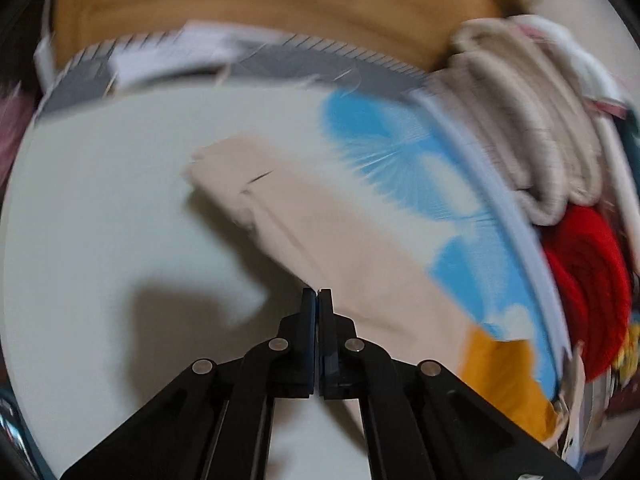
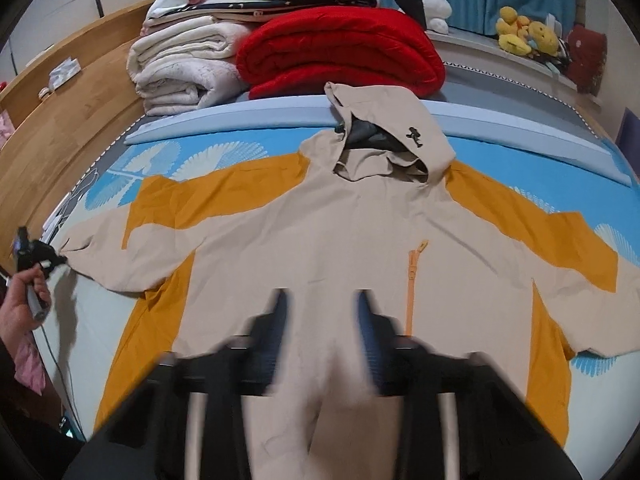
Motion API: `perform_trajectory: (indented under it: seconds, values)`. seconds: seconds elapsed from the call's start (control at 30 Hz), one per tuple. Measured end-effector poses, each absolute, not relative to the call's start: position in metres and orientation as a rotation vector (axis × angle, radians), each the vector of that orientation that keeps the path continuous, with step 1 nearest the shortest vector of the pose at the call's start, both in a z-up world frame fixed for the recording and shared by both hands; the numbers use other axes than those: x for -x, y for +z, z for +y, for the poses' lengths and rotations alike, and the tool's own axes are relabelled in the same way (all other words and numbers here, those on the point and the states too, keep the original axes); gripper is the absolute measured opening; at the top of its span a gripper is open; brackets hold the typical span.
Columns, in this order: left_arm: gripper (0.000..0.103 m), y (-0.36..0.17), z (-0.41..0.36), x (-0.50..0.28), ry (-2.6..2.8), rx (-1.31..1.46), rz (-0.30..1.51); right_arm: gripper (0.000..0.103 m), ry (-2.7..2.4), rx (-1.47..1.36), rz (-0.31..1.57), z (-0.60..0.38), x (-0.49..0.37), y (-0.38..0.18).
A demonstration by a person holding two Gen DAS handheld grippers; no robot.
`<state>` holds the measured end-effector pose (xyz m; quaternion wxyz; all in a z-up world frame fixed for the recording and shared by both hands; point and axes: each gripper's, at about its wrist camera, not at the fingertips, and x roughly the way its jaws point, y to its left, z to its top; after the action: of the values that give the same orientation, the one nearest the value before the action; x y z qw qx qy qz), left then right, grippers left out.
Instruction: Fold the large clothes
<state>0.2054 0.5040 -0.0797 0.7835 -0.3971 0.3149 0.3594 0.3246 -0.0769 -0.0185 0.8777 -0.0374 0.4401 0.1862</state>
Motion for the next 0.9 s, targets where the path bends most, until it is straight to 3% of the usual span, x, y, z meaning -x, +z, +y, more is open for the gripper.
perform_trajectory:
  seconds: [0.2, 0.37, 0.5, 0.63, 0.7, 0.73, 0.9]
  values:
    - [0.000, 0.012, 0.396, -0.250, 0.519, 0.698, 0.580, 0.010, 0.345, 0.048, 0.908, -0.091, -0.319, -0.005]
    - [0.000, 0.063, 0.244, -0.291, 0.196, 0.536, 0.575, 0.012, 0.320, -0.009, 0.934, -0.110, -0.312, 0.001]
    - [0.000, 0.065, 0.129, -0.308, -0.035, 0.447, 0.643, 0.013, 0.289, -0.063, 0.952, -0.126, -0.307, 0.000]
    - [0.000, 0.037, 0.034, -0.324, -0.252, 0.417, 0.834, 0.013, 0.247, -0.101, 0.931, -0.138, -0.299, 0.001]
    - [0.011, 0.016, 0.010, -0.333, -0.301, 0.398, 0.975, 0.013, 0.230, -0.103, 0.920, -0.141, -0.297, 0.001]
    - [0.011, 0.011, 0.006, -0.334, -0.299, 0.394, 1.011, 0.013, 0.221, -0.104, 0.917, -0.143, -0.295, -0.001]
    - [0.014, 0.030, 0.038, -0.325, -0.198, 0.425, 0.948, 0.013, 0.231, -0.140, 0.950, -0.147, -0.298, -0.017]
